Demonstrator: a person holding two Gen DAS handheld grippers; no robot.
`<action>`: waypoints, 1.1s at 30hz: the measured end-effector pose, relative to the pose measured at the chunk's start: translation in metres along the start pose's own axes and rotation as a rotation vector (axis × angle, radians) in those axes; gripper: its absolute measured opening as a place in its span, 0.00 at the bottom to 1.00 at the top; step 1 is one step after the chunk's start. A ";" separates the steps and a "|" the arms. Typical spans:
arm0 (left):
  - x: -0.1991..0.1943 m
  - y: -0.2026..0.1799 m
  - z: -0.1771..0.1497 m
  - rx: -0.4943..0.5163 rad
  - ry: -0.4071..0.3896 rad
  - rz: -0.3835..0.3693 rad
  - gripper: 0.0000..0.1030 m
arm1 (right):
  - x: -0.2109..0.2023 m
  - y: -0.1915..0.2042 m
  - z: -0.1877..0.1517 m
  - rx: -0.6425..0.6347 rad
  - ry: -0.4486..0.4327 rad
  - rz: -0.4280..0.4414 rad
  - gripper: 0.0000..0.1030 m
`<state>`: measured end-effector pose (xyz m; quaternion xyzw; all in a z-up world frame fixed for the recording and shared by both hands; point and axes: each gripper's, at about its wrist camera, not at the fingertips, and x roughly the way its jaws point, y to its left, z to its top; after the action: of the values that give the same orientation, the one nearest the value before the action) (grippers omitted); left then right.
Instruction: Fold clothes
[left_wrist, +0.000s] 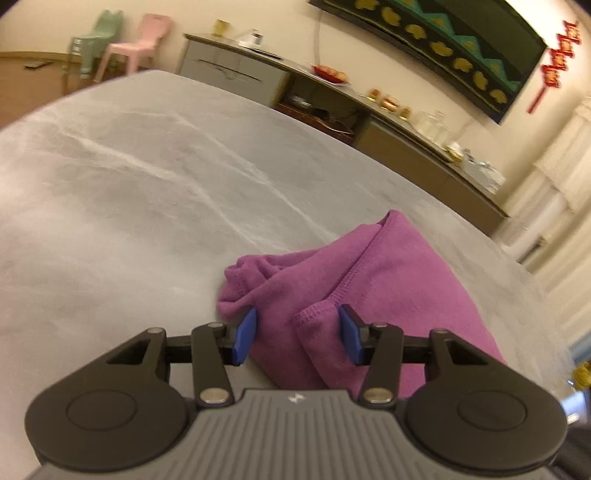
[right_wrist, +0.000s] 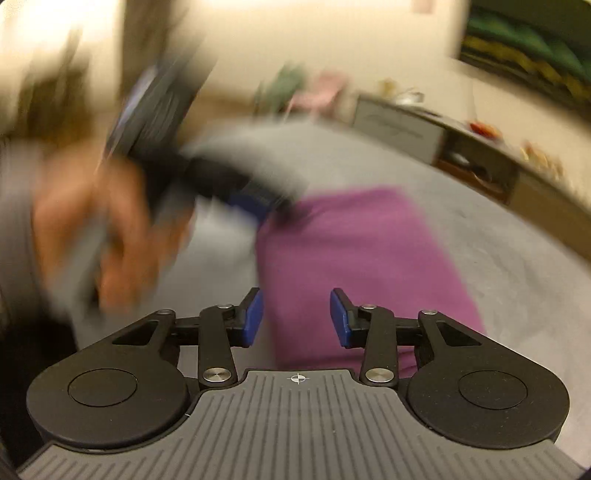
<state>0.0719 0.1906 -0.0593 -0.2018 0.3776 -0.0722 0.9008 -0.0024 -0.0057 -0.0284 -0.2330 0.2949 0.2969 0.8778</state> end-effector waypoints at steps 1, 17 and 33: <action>0.001 -0.002 -0.001 0.012 0.012 -0.036 0.47 | 0.010 -0.005 -0.010 -0.042 0.014 -0.045 0.21; -0.043 -0.072 0.016 0.309 -0.177 -0.209 0.34 | -0.058 -0.141 -0.041 0.453 -0.071 -0.156 0.27; 0.007 0.005 0.025 0.034 -0.010 -0.129 0.35 | 0.030 -0.140 0.010 0.395 -0.056 -0.196 0.28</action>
<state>0.0943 0.2007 -0.0506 -0.2104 0.3581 -0.1354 0.8995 0.1131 -0.0884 -0.0075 -0.0758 0.2991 0.1531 0.9388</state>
